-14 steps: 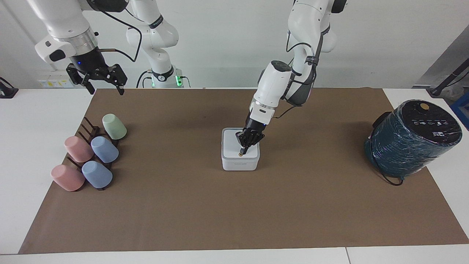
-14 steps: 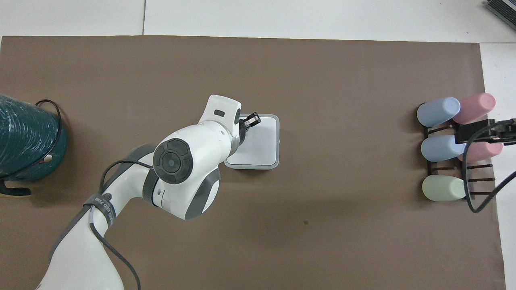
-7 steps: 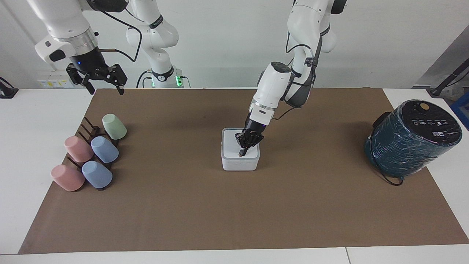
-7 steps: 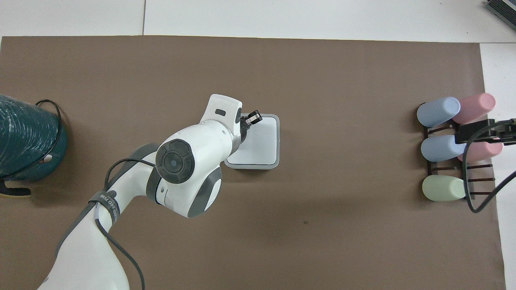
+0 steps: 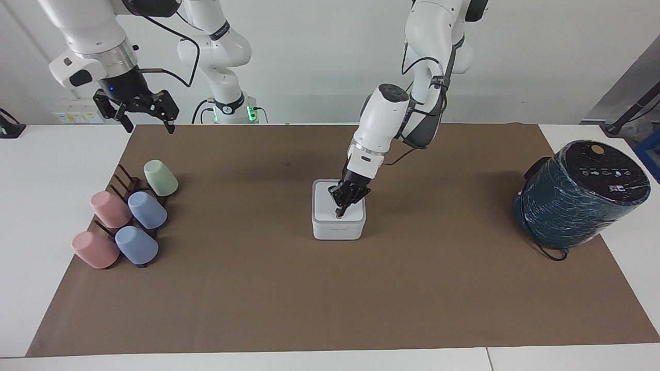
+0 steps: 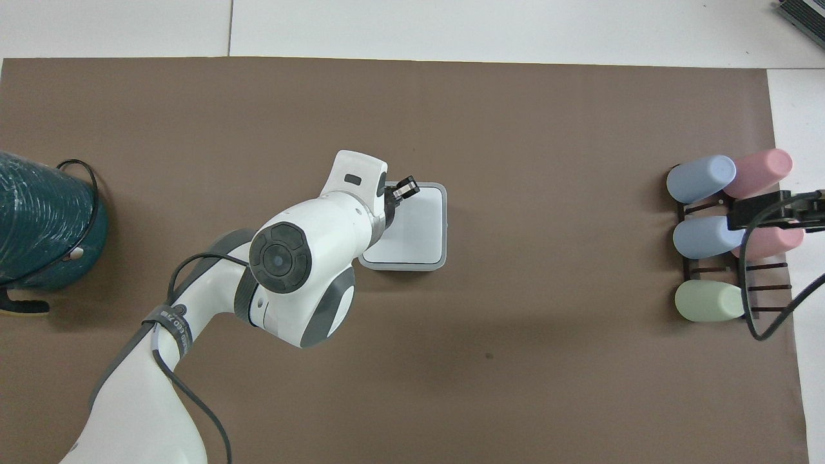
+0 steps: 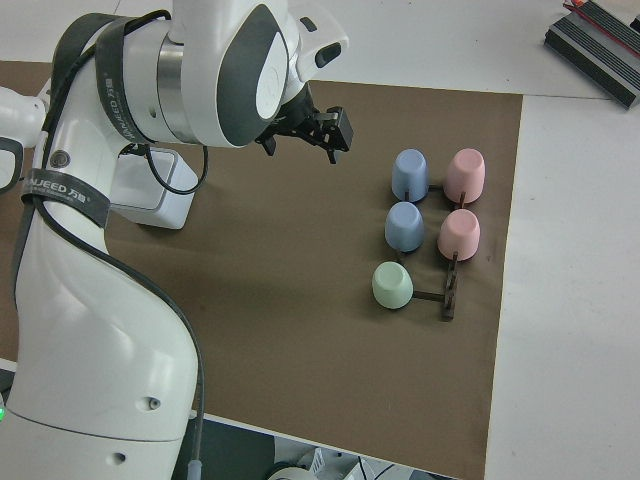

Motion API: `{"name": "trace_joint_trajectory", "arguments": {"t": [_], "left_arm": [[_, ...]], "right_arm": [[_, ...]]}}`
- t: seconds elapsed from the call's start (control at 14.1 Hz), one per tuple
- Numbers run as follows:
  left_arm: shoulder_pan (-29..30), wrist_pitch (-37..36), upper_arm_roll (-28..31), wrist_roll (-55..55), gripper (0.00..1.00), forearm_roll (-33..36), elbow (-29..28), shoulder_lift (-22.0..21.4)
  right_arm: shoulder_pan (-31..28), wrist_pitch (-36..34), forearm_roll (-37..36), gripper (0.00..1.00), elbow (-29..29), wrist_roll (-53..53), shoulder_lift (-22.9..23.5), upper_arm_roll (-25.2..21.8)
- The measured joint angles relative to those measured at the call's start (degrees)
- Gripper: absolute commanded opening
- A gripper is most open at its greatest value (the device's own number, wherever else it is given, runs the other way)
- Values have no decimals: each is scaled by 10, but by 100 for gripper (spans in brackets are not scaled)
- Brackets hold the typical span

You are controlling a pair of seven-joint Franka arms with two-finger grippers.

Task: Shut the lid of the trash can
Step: 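Lift the left gripper off the closed lid and draw back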

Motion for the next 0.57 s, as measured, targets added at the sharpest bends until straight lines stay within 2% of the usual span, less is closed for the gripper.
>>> {"name": "trace_joint_trajectory", "arguments": {"t": [0.21,0.57], "left_arm": [[16,-87,2,1,0,0,46,-6],[72,-229,3,52,0,3,74,-55]], "right_arm": [[0,0,0,100,0,0,0,0],[0,0,0,100,0,0,0,0]]}}
